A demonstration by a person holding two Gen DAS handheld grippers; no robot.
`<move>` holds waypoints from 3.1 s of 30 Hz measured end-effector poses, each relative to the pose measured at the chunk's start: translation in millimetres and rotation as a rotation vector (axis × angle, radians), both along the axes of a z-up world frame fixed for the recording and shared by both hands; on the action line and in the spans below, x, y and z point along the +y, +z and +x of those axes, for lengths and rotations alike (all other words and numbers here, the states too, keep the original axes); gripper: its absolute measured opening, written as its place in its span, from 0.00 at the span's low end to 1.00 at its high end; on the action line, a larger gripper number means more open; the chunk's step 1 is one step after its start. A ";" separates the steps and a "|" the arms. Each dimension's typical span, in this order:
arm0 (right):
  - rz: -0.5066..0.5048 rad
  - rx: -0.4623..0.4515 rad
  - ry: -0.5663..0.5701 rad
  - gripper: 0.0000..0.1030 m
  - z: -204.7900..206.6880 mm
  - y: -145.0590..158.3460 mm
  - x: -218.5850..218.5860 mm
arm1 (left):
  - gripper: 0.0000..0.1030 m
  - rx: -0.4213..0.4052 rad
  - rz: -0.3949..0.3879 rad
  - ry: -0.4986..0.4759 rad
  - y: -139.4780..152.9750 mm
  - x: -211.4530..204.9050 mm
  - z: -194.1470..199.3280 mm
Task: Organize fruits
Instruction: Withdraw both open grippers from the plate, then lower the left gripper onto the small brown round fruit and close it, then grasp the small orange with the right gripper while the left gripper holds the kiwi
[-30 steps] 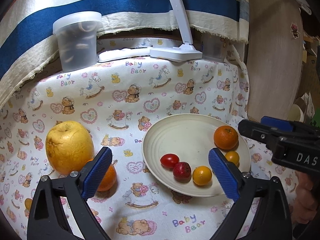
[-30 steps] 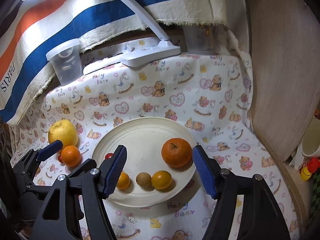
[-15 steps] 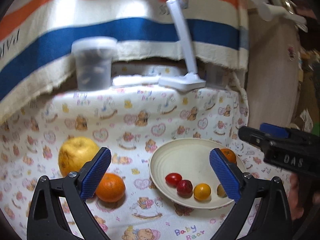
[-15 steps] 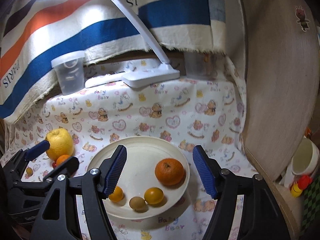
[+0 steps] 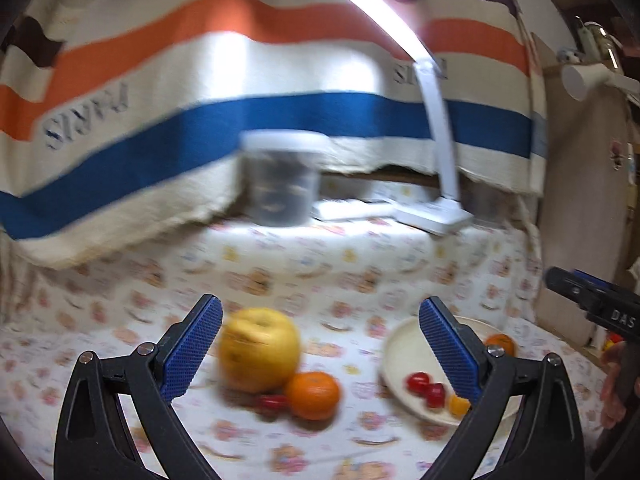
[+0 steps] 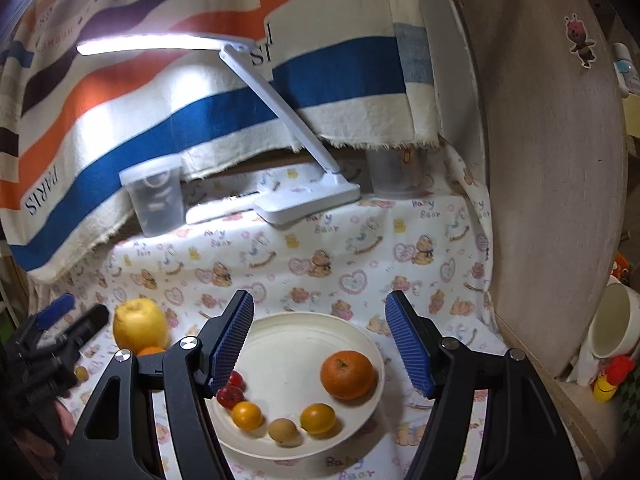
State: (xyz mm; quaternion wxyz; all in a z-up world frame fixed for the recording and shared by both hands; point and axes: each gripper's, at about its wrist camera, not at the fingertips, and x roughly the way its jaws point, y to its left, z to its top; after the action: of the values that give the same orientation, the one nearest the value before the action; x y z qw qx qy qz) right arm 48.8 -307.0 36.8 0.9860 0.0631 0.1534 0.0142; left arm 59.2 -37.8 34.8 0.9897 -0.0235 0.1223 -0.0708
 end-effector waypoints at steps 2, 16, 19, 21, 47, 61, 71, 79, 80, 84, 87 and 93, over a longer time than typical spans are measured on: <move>0.033 -0.038 0.017 0.68 -4.6 0.4 -1.3 | 0.95 -0.016 0.006 0.043 5.8 14.0 -5.6; 0.043 -0.117 0.047 1.00 -16.4 -2.7 12.3 | 0.95 -0.033 0.097 0.135 15.4 80.0 -21.7; 0.034 -0.098 0.054 1.00 -12.2 -7.7 15.3 | 0.93 0.111 0.040 0.100 2.4 90.3 -0.9; 0.025 -0.082 0.065 1.00 -10.0 -10.4 18.4 | 0.84 0.210 0.000 0.083 -6.4 99.1 11.8; -0.093 -0.023 0.077 1.00 -5.0 -22.1 41.3 | 0.28 0.741 -0.034 0.115 -82.0 118.8 52.0; -0.097 -0.006 0.058 1.00 -3.0 -23.4 40.3 | 0.22 0.683 0.070 0.149 -79.4 102.6 46.8; -0.064 0.000 0.123 1.00 -9.1 -20.4 48.2 | 0.21 0.499 0.029 0.058 -49.4 94.5 32.0; -0.104 0.027 0.230 1.00 -13.9 -5.5 86.7 | 0.22 0.336 0.091 0.002 -41.8 78.3 22.0; -0.113 0.052 0.264 1.00 -12.3 -5.2 95.0 | 0.22 0.333 0.084 -0.010 -42.2 77.2 21.6; -0.113 0.124 0.352 0.99 -4.0 -7.9 125.8 | 0.22 0.325 0.071 -0.018 -42.4 76.7 21.4; -0.066 0.191 0.403 0.90 13.2 -14.3 142.7 | 0.22 0.331 0.049 -0.007 -43.4 79.8 24.0; 0.006 0.362 0.452 0.73 55.9 -39.7 171.1 | 0.22 0.357 -0.012 0.002 -46.8 93.8 29.5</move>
State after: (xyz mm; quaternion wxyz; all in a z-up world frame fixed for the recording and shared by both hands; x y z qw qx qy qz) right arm 104.7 -135.9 -2.9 0.9143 0.0318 0.3370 0.2226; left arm 88.6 56.1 -12.1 0.9521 -0.0420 0.2957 -0.0651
